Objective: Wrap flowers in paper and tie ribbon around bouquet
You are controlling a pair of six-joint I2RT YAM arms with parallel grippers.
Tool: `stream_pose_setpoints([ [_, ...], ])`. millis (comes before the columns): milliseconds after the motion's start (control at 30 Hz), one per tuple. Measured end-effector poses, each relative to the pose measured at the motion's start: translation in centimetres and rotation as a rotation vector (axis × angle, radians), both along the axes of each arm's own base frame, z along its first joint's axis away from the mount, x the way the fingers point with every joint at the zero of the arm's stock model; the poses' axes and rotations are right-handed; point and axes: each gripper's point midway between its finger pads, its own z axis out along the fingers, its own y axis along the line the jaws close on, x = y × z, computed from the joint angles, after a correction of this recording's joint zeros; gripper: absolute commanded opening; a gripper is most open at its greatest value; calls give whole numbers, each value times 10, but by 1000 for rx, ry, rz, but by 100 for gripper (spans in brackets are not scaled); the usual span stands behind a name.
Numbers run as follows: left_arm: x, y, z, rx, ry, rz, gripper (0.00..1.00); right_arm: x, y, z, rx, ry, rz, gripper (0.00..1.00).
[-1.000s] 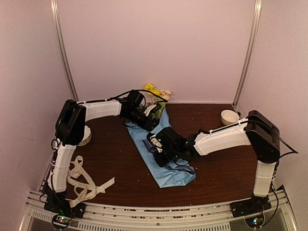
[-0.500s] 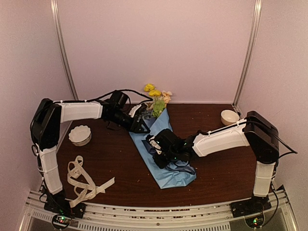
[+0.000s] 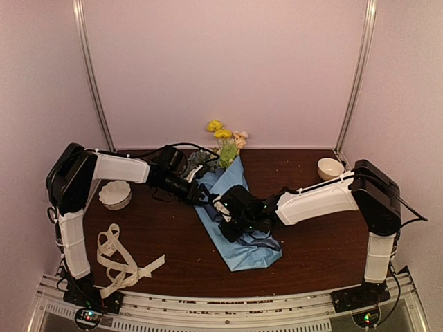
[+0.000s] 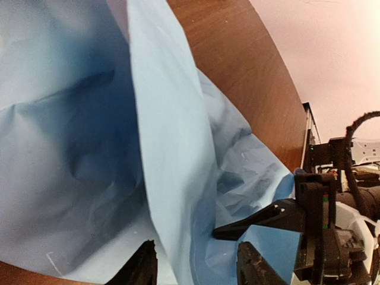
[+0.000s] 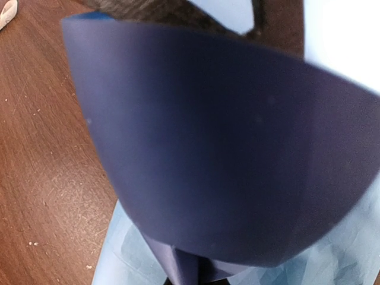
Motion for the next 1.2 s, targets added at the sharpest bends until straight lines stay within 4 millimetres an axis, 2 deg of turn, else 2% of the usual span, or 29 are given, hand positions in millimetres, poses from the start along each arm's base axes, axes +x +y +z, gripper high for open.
stream_pose_setpoints([
  [67,-4,-3,2,-24,11,-15,19,1,1,1,-2,-3,0,6],
  [100,-6,-4,3,-33,24,-18,2,1,1,2,-2,-4,0,8],
  [133,-8,-4,3,-42,30,-25,0,1,1,2,-3,-5,0,11],
  [300,-12,-4,3,-40,14,-55,0,0,0,2,-23,-6,10,22],
  [433,5,1,8,35,-65,-42,0,-2,0,8,-30,-14,20,28],
  [533,31,1,23,80,-177,-29,0,-4,-2,27,-24,-42,29,31],
  [667,58,3,37,112,-294,-29,0,-11,-7,66,2,-100,48,33],
  [767,63,4,25,139,-307,-42,0,-27,-5,91,17,-147,102,31],
  [833,62,6,11,162,-286,-52,0,-45,4,99,16,-172,167,28],
  [933,59,11,-7,197,-253,-59,0,-71,17,88,-27,-176,259,20],
  [1000,59,15,-9,207,-250,-57,0,-84,27,67,-89,-153,301,18],
  [1067,62,17,-8,210,-258,-55,0,-84,30,44,-153,-134,307,16],
  [1133,65,21,-9,216,-263,-53,0,-82,23,21,-225,-113,300,16],
  [1167,68,27,-10,227,-267,-48,0,-83,10,4,-297,-87,297,15],
  [1200,68,27,-10,227,-267,-48,0,-83,10,4,-297,-87,297,15],
])
